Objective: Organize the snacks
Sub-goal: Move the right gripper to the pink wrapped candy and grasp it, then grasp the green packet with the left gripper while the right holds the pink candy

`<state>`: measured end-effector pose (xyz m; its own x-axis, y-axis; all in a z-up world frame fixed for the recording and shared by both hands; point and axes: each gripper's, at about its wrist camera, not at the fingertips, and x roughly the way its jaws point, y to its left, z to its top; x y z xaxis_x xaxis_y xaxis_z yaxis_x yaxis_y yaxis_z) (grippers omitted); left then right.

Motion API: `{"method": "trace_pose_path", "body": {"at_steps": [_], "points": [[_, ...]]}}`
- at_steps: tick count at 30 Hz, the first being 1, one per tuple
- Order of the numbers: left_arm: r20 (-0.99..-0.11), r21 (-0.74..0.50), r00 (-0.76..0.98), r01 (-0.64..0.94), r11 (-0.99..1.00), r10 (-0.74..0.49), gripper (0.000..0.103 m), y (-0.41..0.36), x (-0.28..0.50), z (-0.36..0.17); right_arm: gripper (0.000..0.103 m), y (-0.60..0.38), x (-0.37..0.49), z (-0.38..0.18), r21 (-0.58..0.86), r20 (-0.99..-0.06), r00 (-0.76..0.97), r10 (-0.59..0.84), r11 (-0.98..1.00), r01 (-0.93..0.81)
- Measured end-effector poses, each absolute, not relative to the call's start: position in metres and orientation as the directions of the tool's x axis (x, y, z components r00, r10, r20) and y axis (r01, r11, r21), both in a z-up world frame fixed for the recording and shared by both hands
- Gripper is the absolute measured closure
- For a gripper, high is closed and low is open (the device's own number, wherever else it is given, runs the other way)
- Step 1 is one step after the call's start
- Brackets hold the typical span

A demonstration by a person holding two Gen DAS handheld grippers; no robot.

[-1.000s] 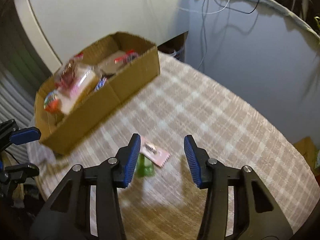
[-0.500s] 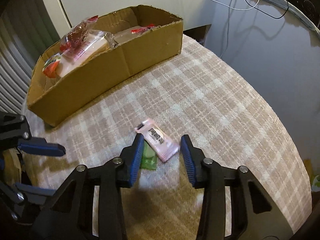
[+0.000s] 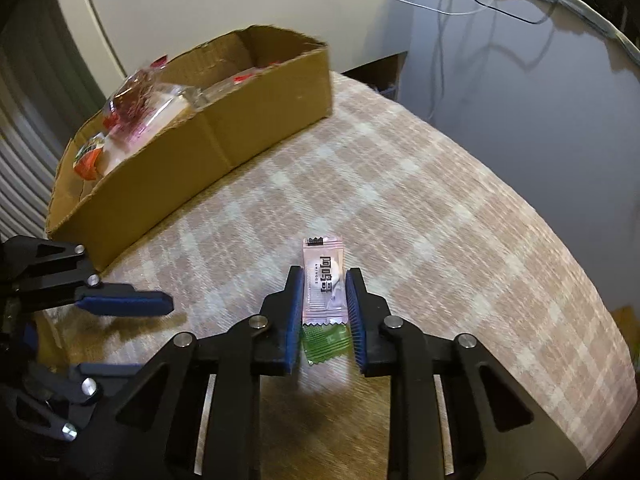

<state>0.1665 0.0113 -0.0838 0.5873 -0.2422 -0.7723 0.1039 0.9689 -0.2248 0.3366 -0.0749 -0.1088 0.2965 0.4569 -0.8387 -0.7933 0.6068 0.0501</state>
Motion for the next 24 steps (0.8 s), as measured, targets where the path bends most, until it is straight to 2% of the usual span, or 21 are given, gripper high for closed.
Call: {"method": "trace_pose_path", "body": {"at_steps": [9, 16, 24], "points": [[-0.784, -0.210, 0.572, 0.121, 0.970, -0.241, 0.070, -0.003, 0.185, -0.090, 0.081, -0.103, 0.350, -0.108, 0.177, -0.817, 0.270, 0.510, 0.667, -0.724], [-0.792, -0.209, 0.562, 0.121, 0.970, -0.240, 0.070, -0.004, 0.194, -0.093, 0.081, -0.105, 0.347, -0.110, 0.060, -0.831, 0.341, 0.439, 0.681, -0.730], [-0.802, -0.216, 0.535, 0.157, 0.964, -0.266, 0.070, -0.018, 0.220, -0.095, 0.081, -0.133, 0.344, -0.108, 0.040, -0.834, 0.372, 0.407, 0.717, -0.696]]}}
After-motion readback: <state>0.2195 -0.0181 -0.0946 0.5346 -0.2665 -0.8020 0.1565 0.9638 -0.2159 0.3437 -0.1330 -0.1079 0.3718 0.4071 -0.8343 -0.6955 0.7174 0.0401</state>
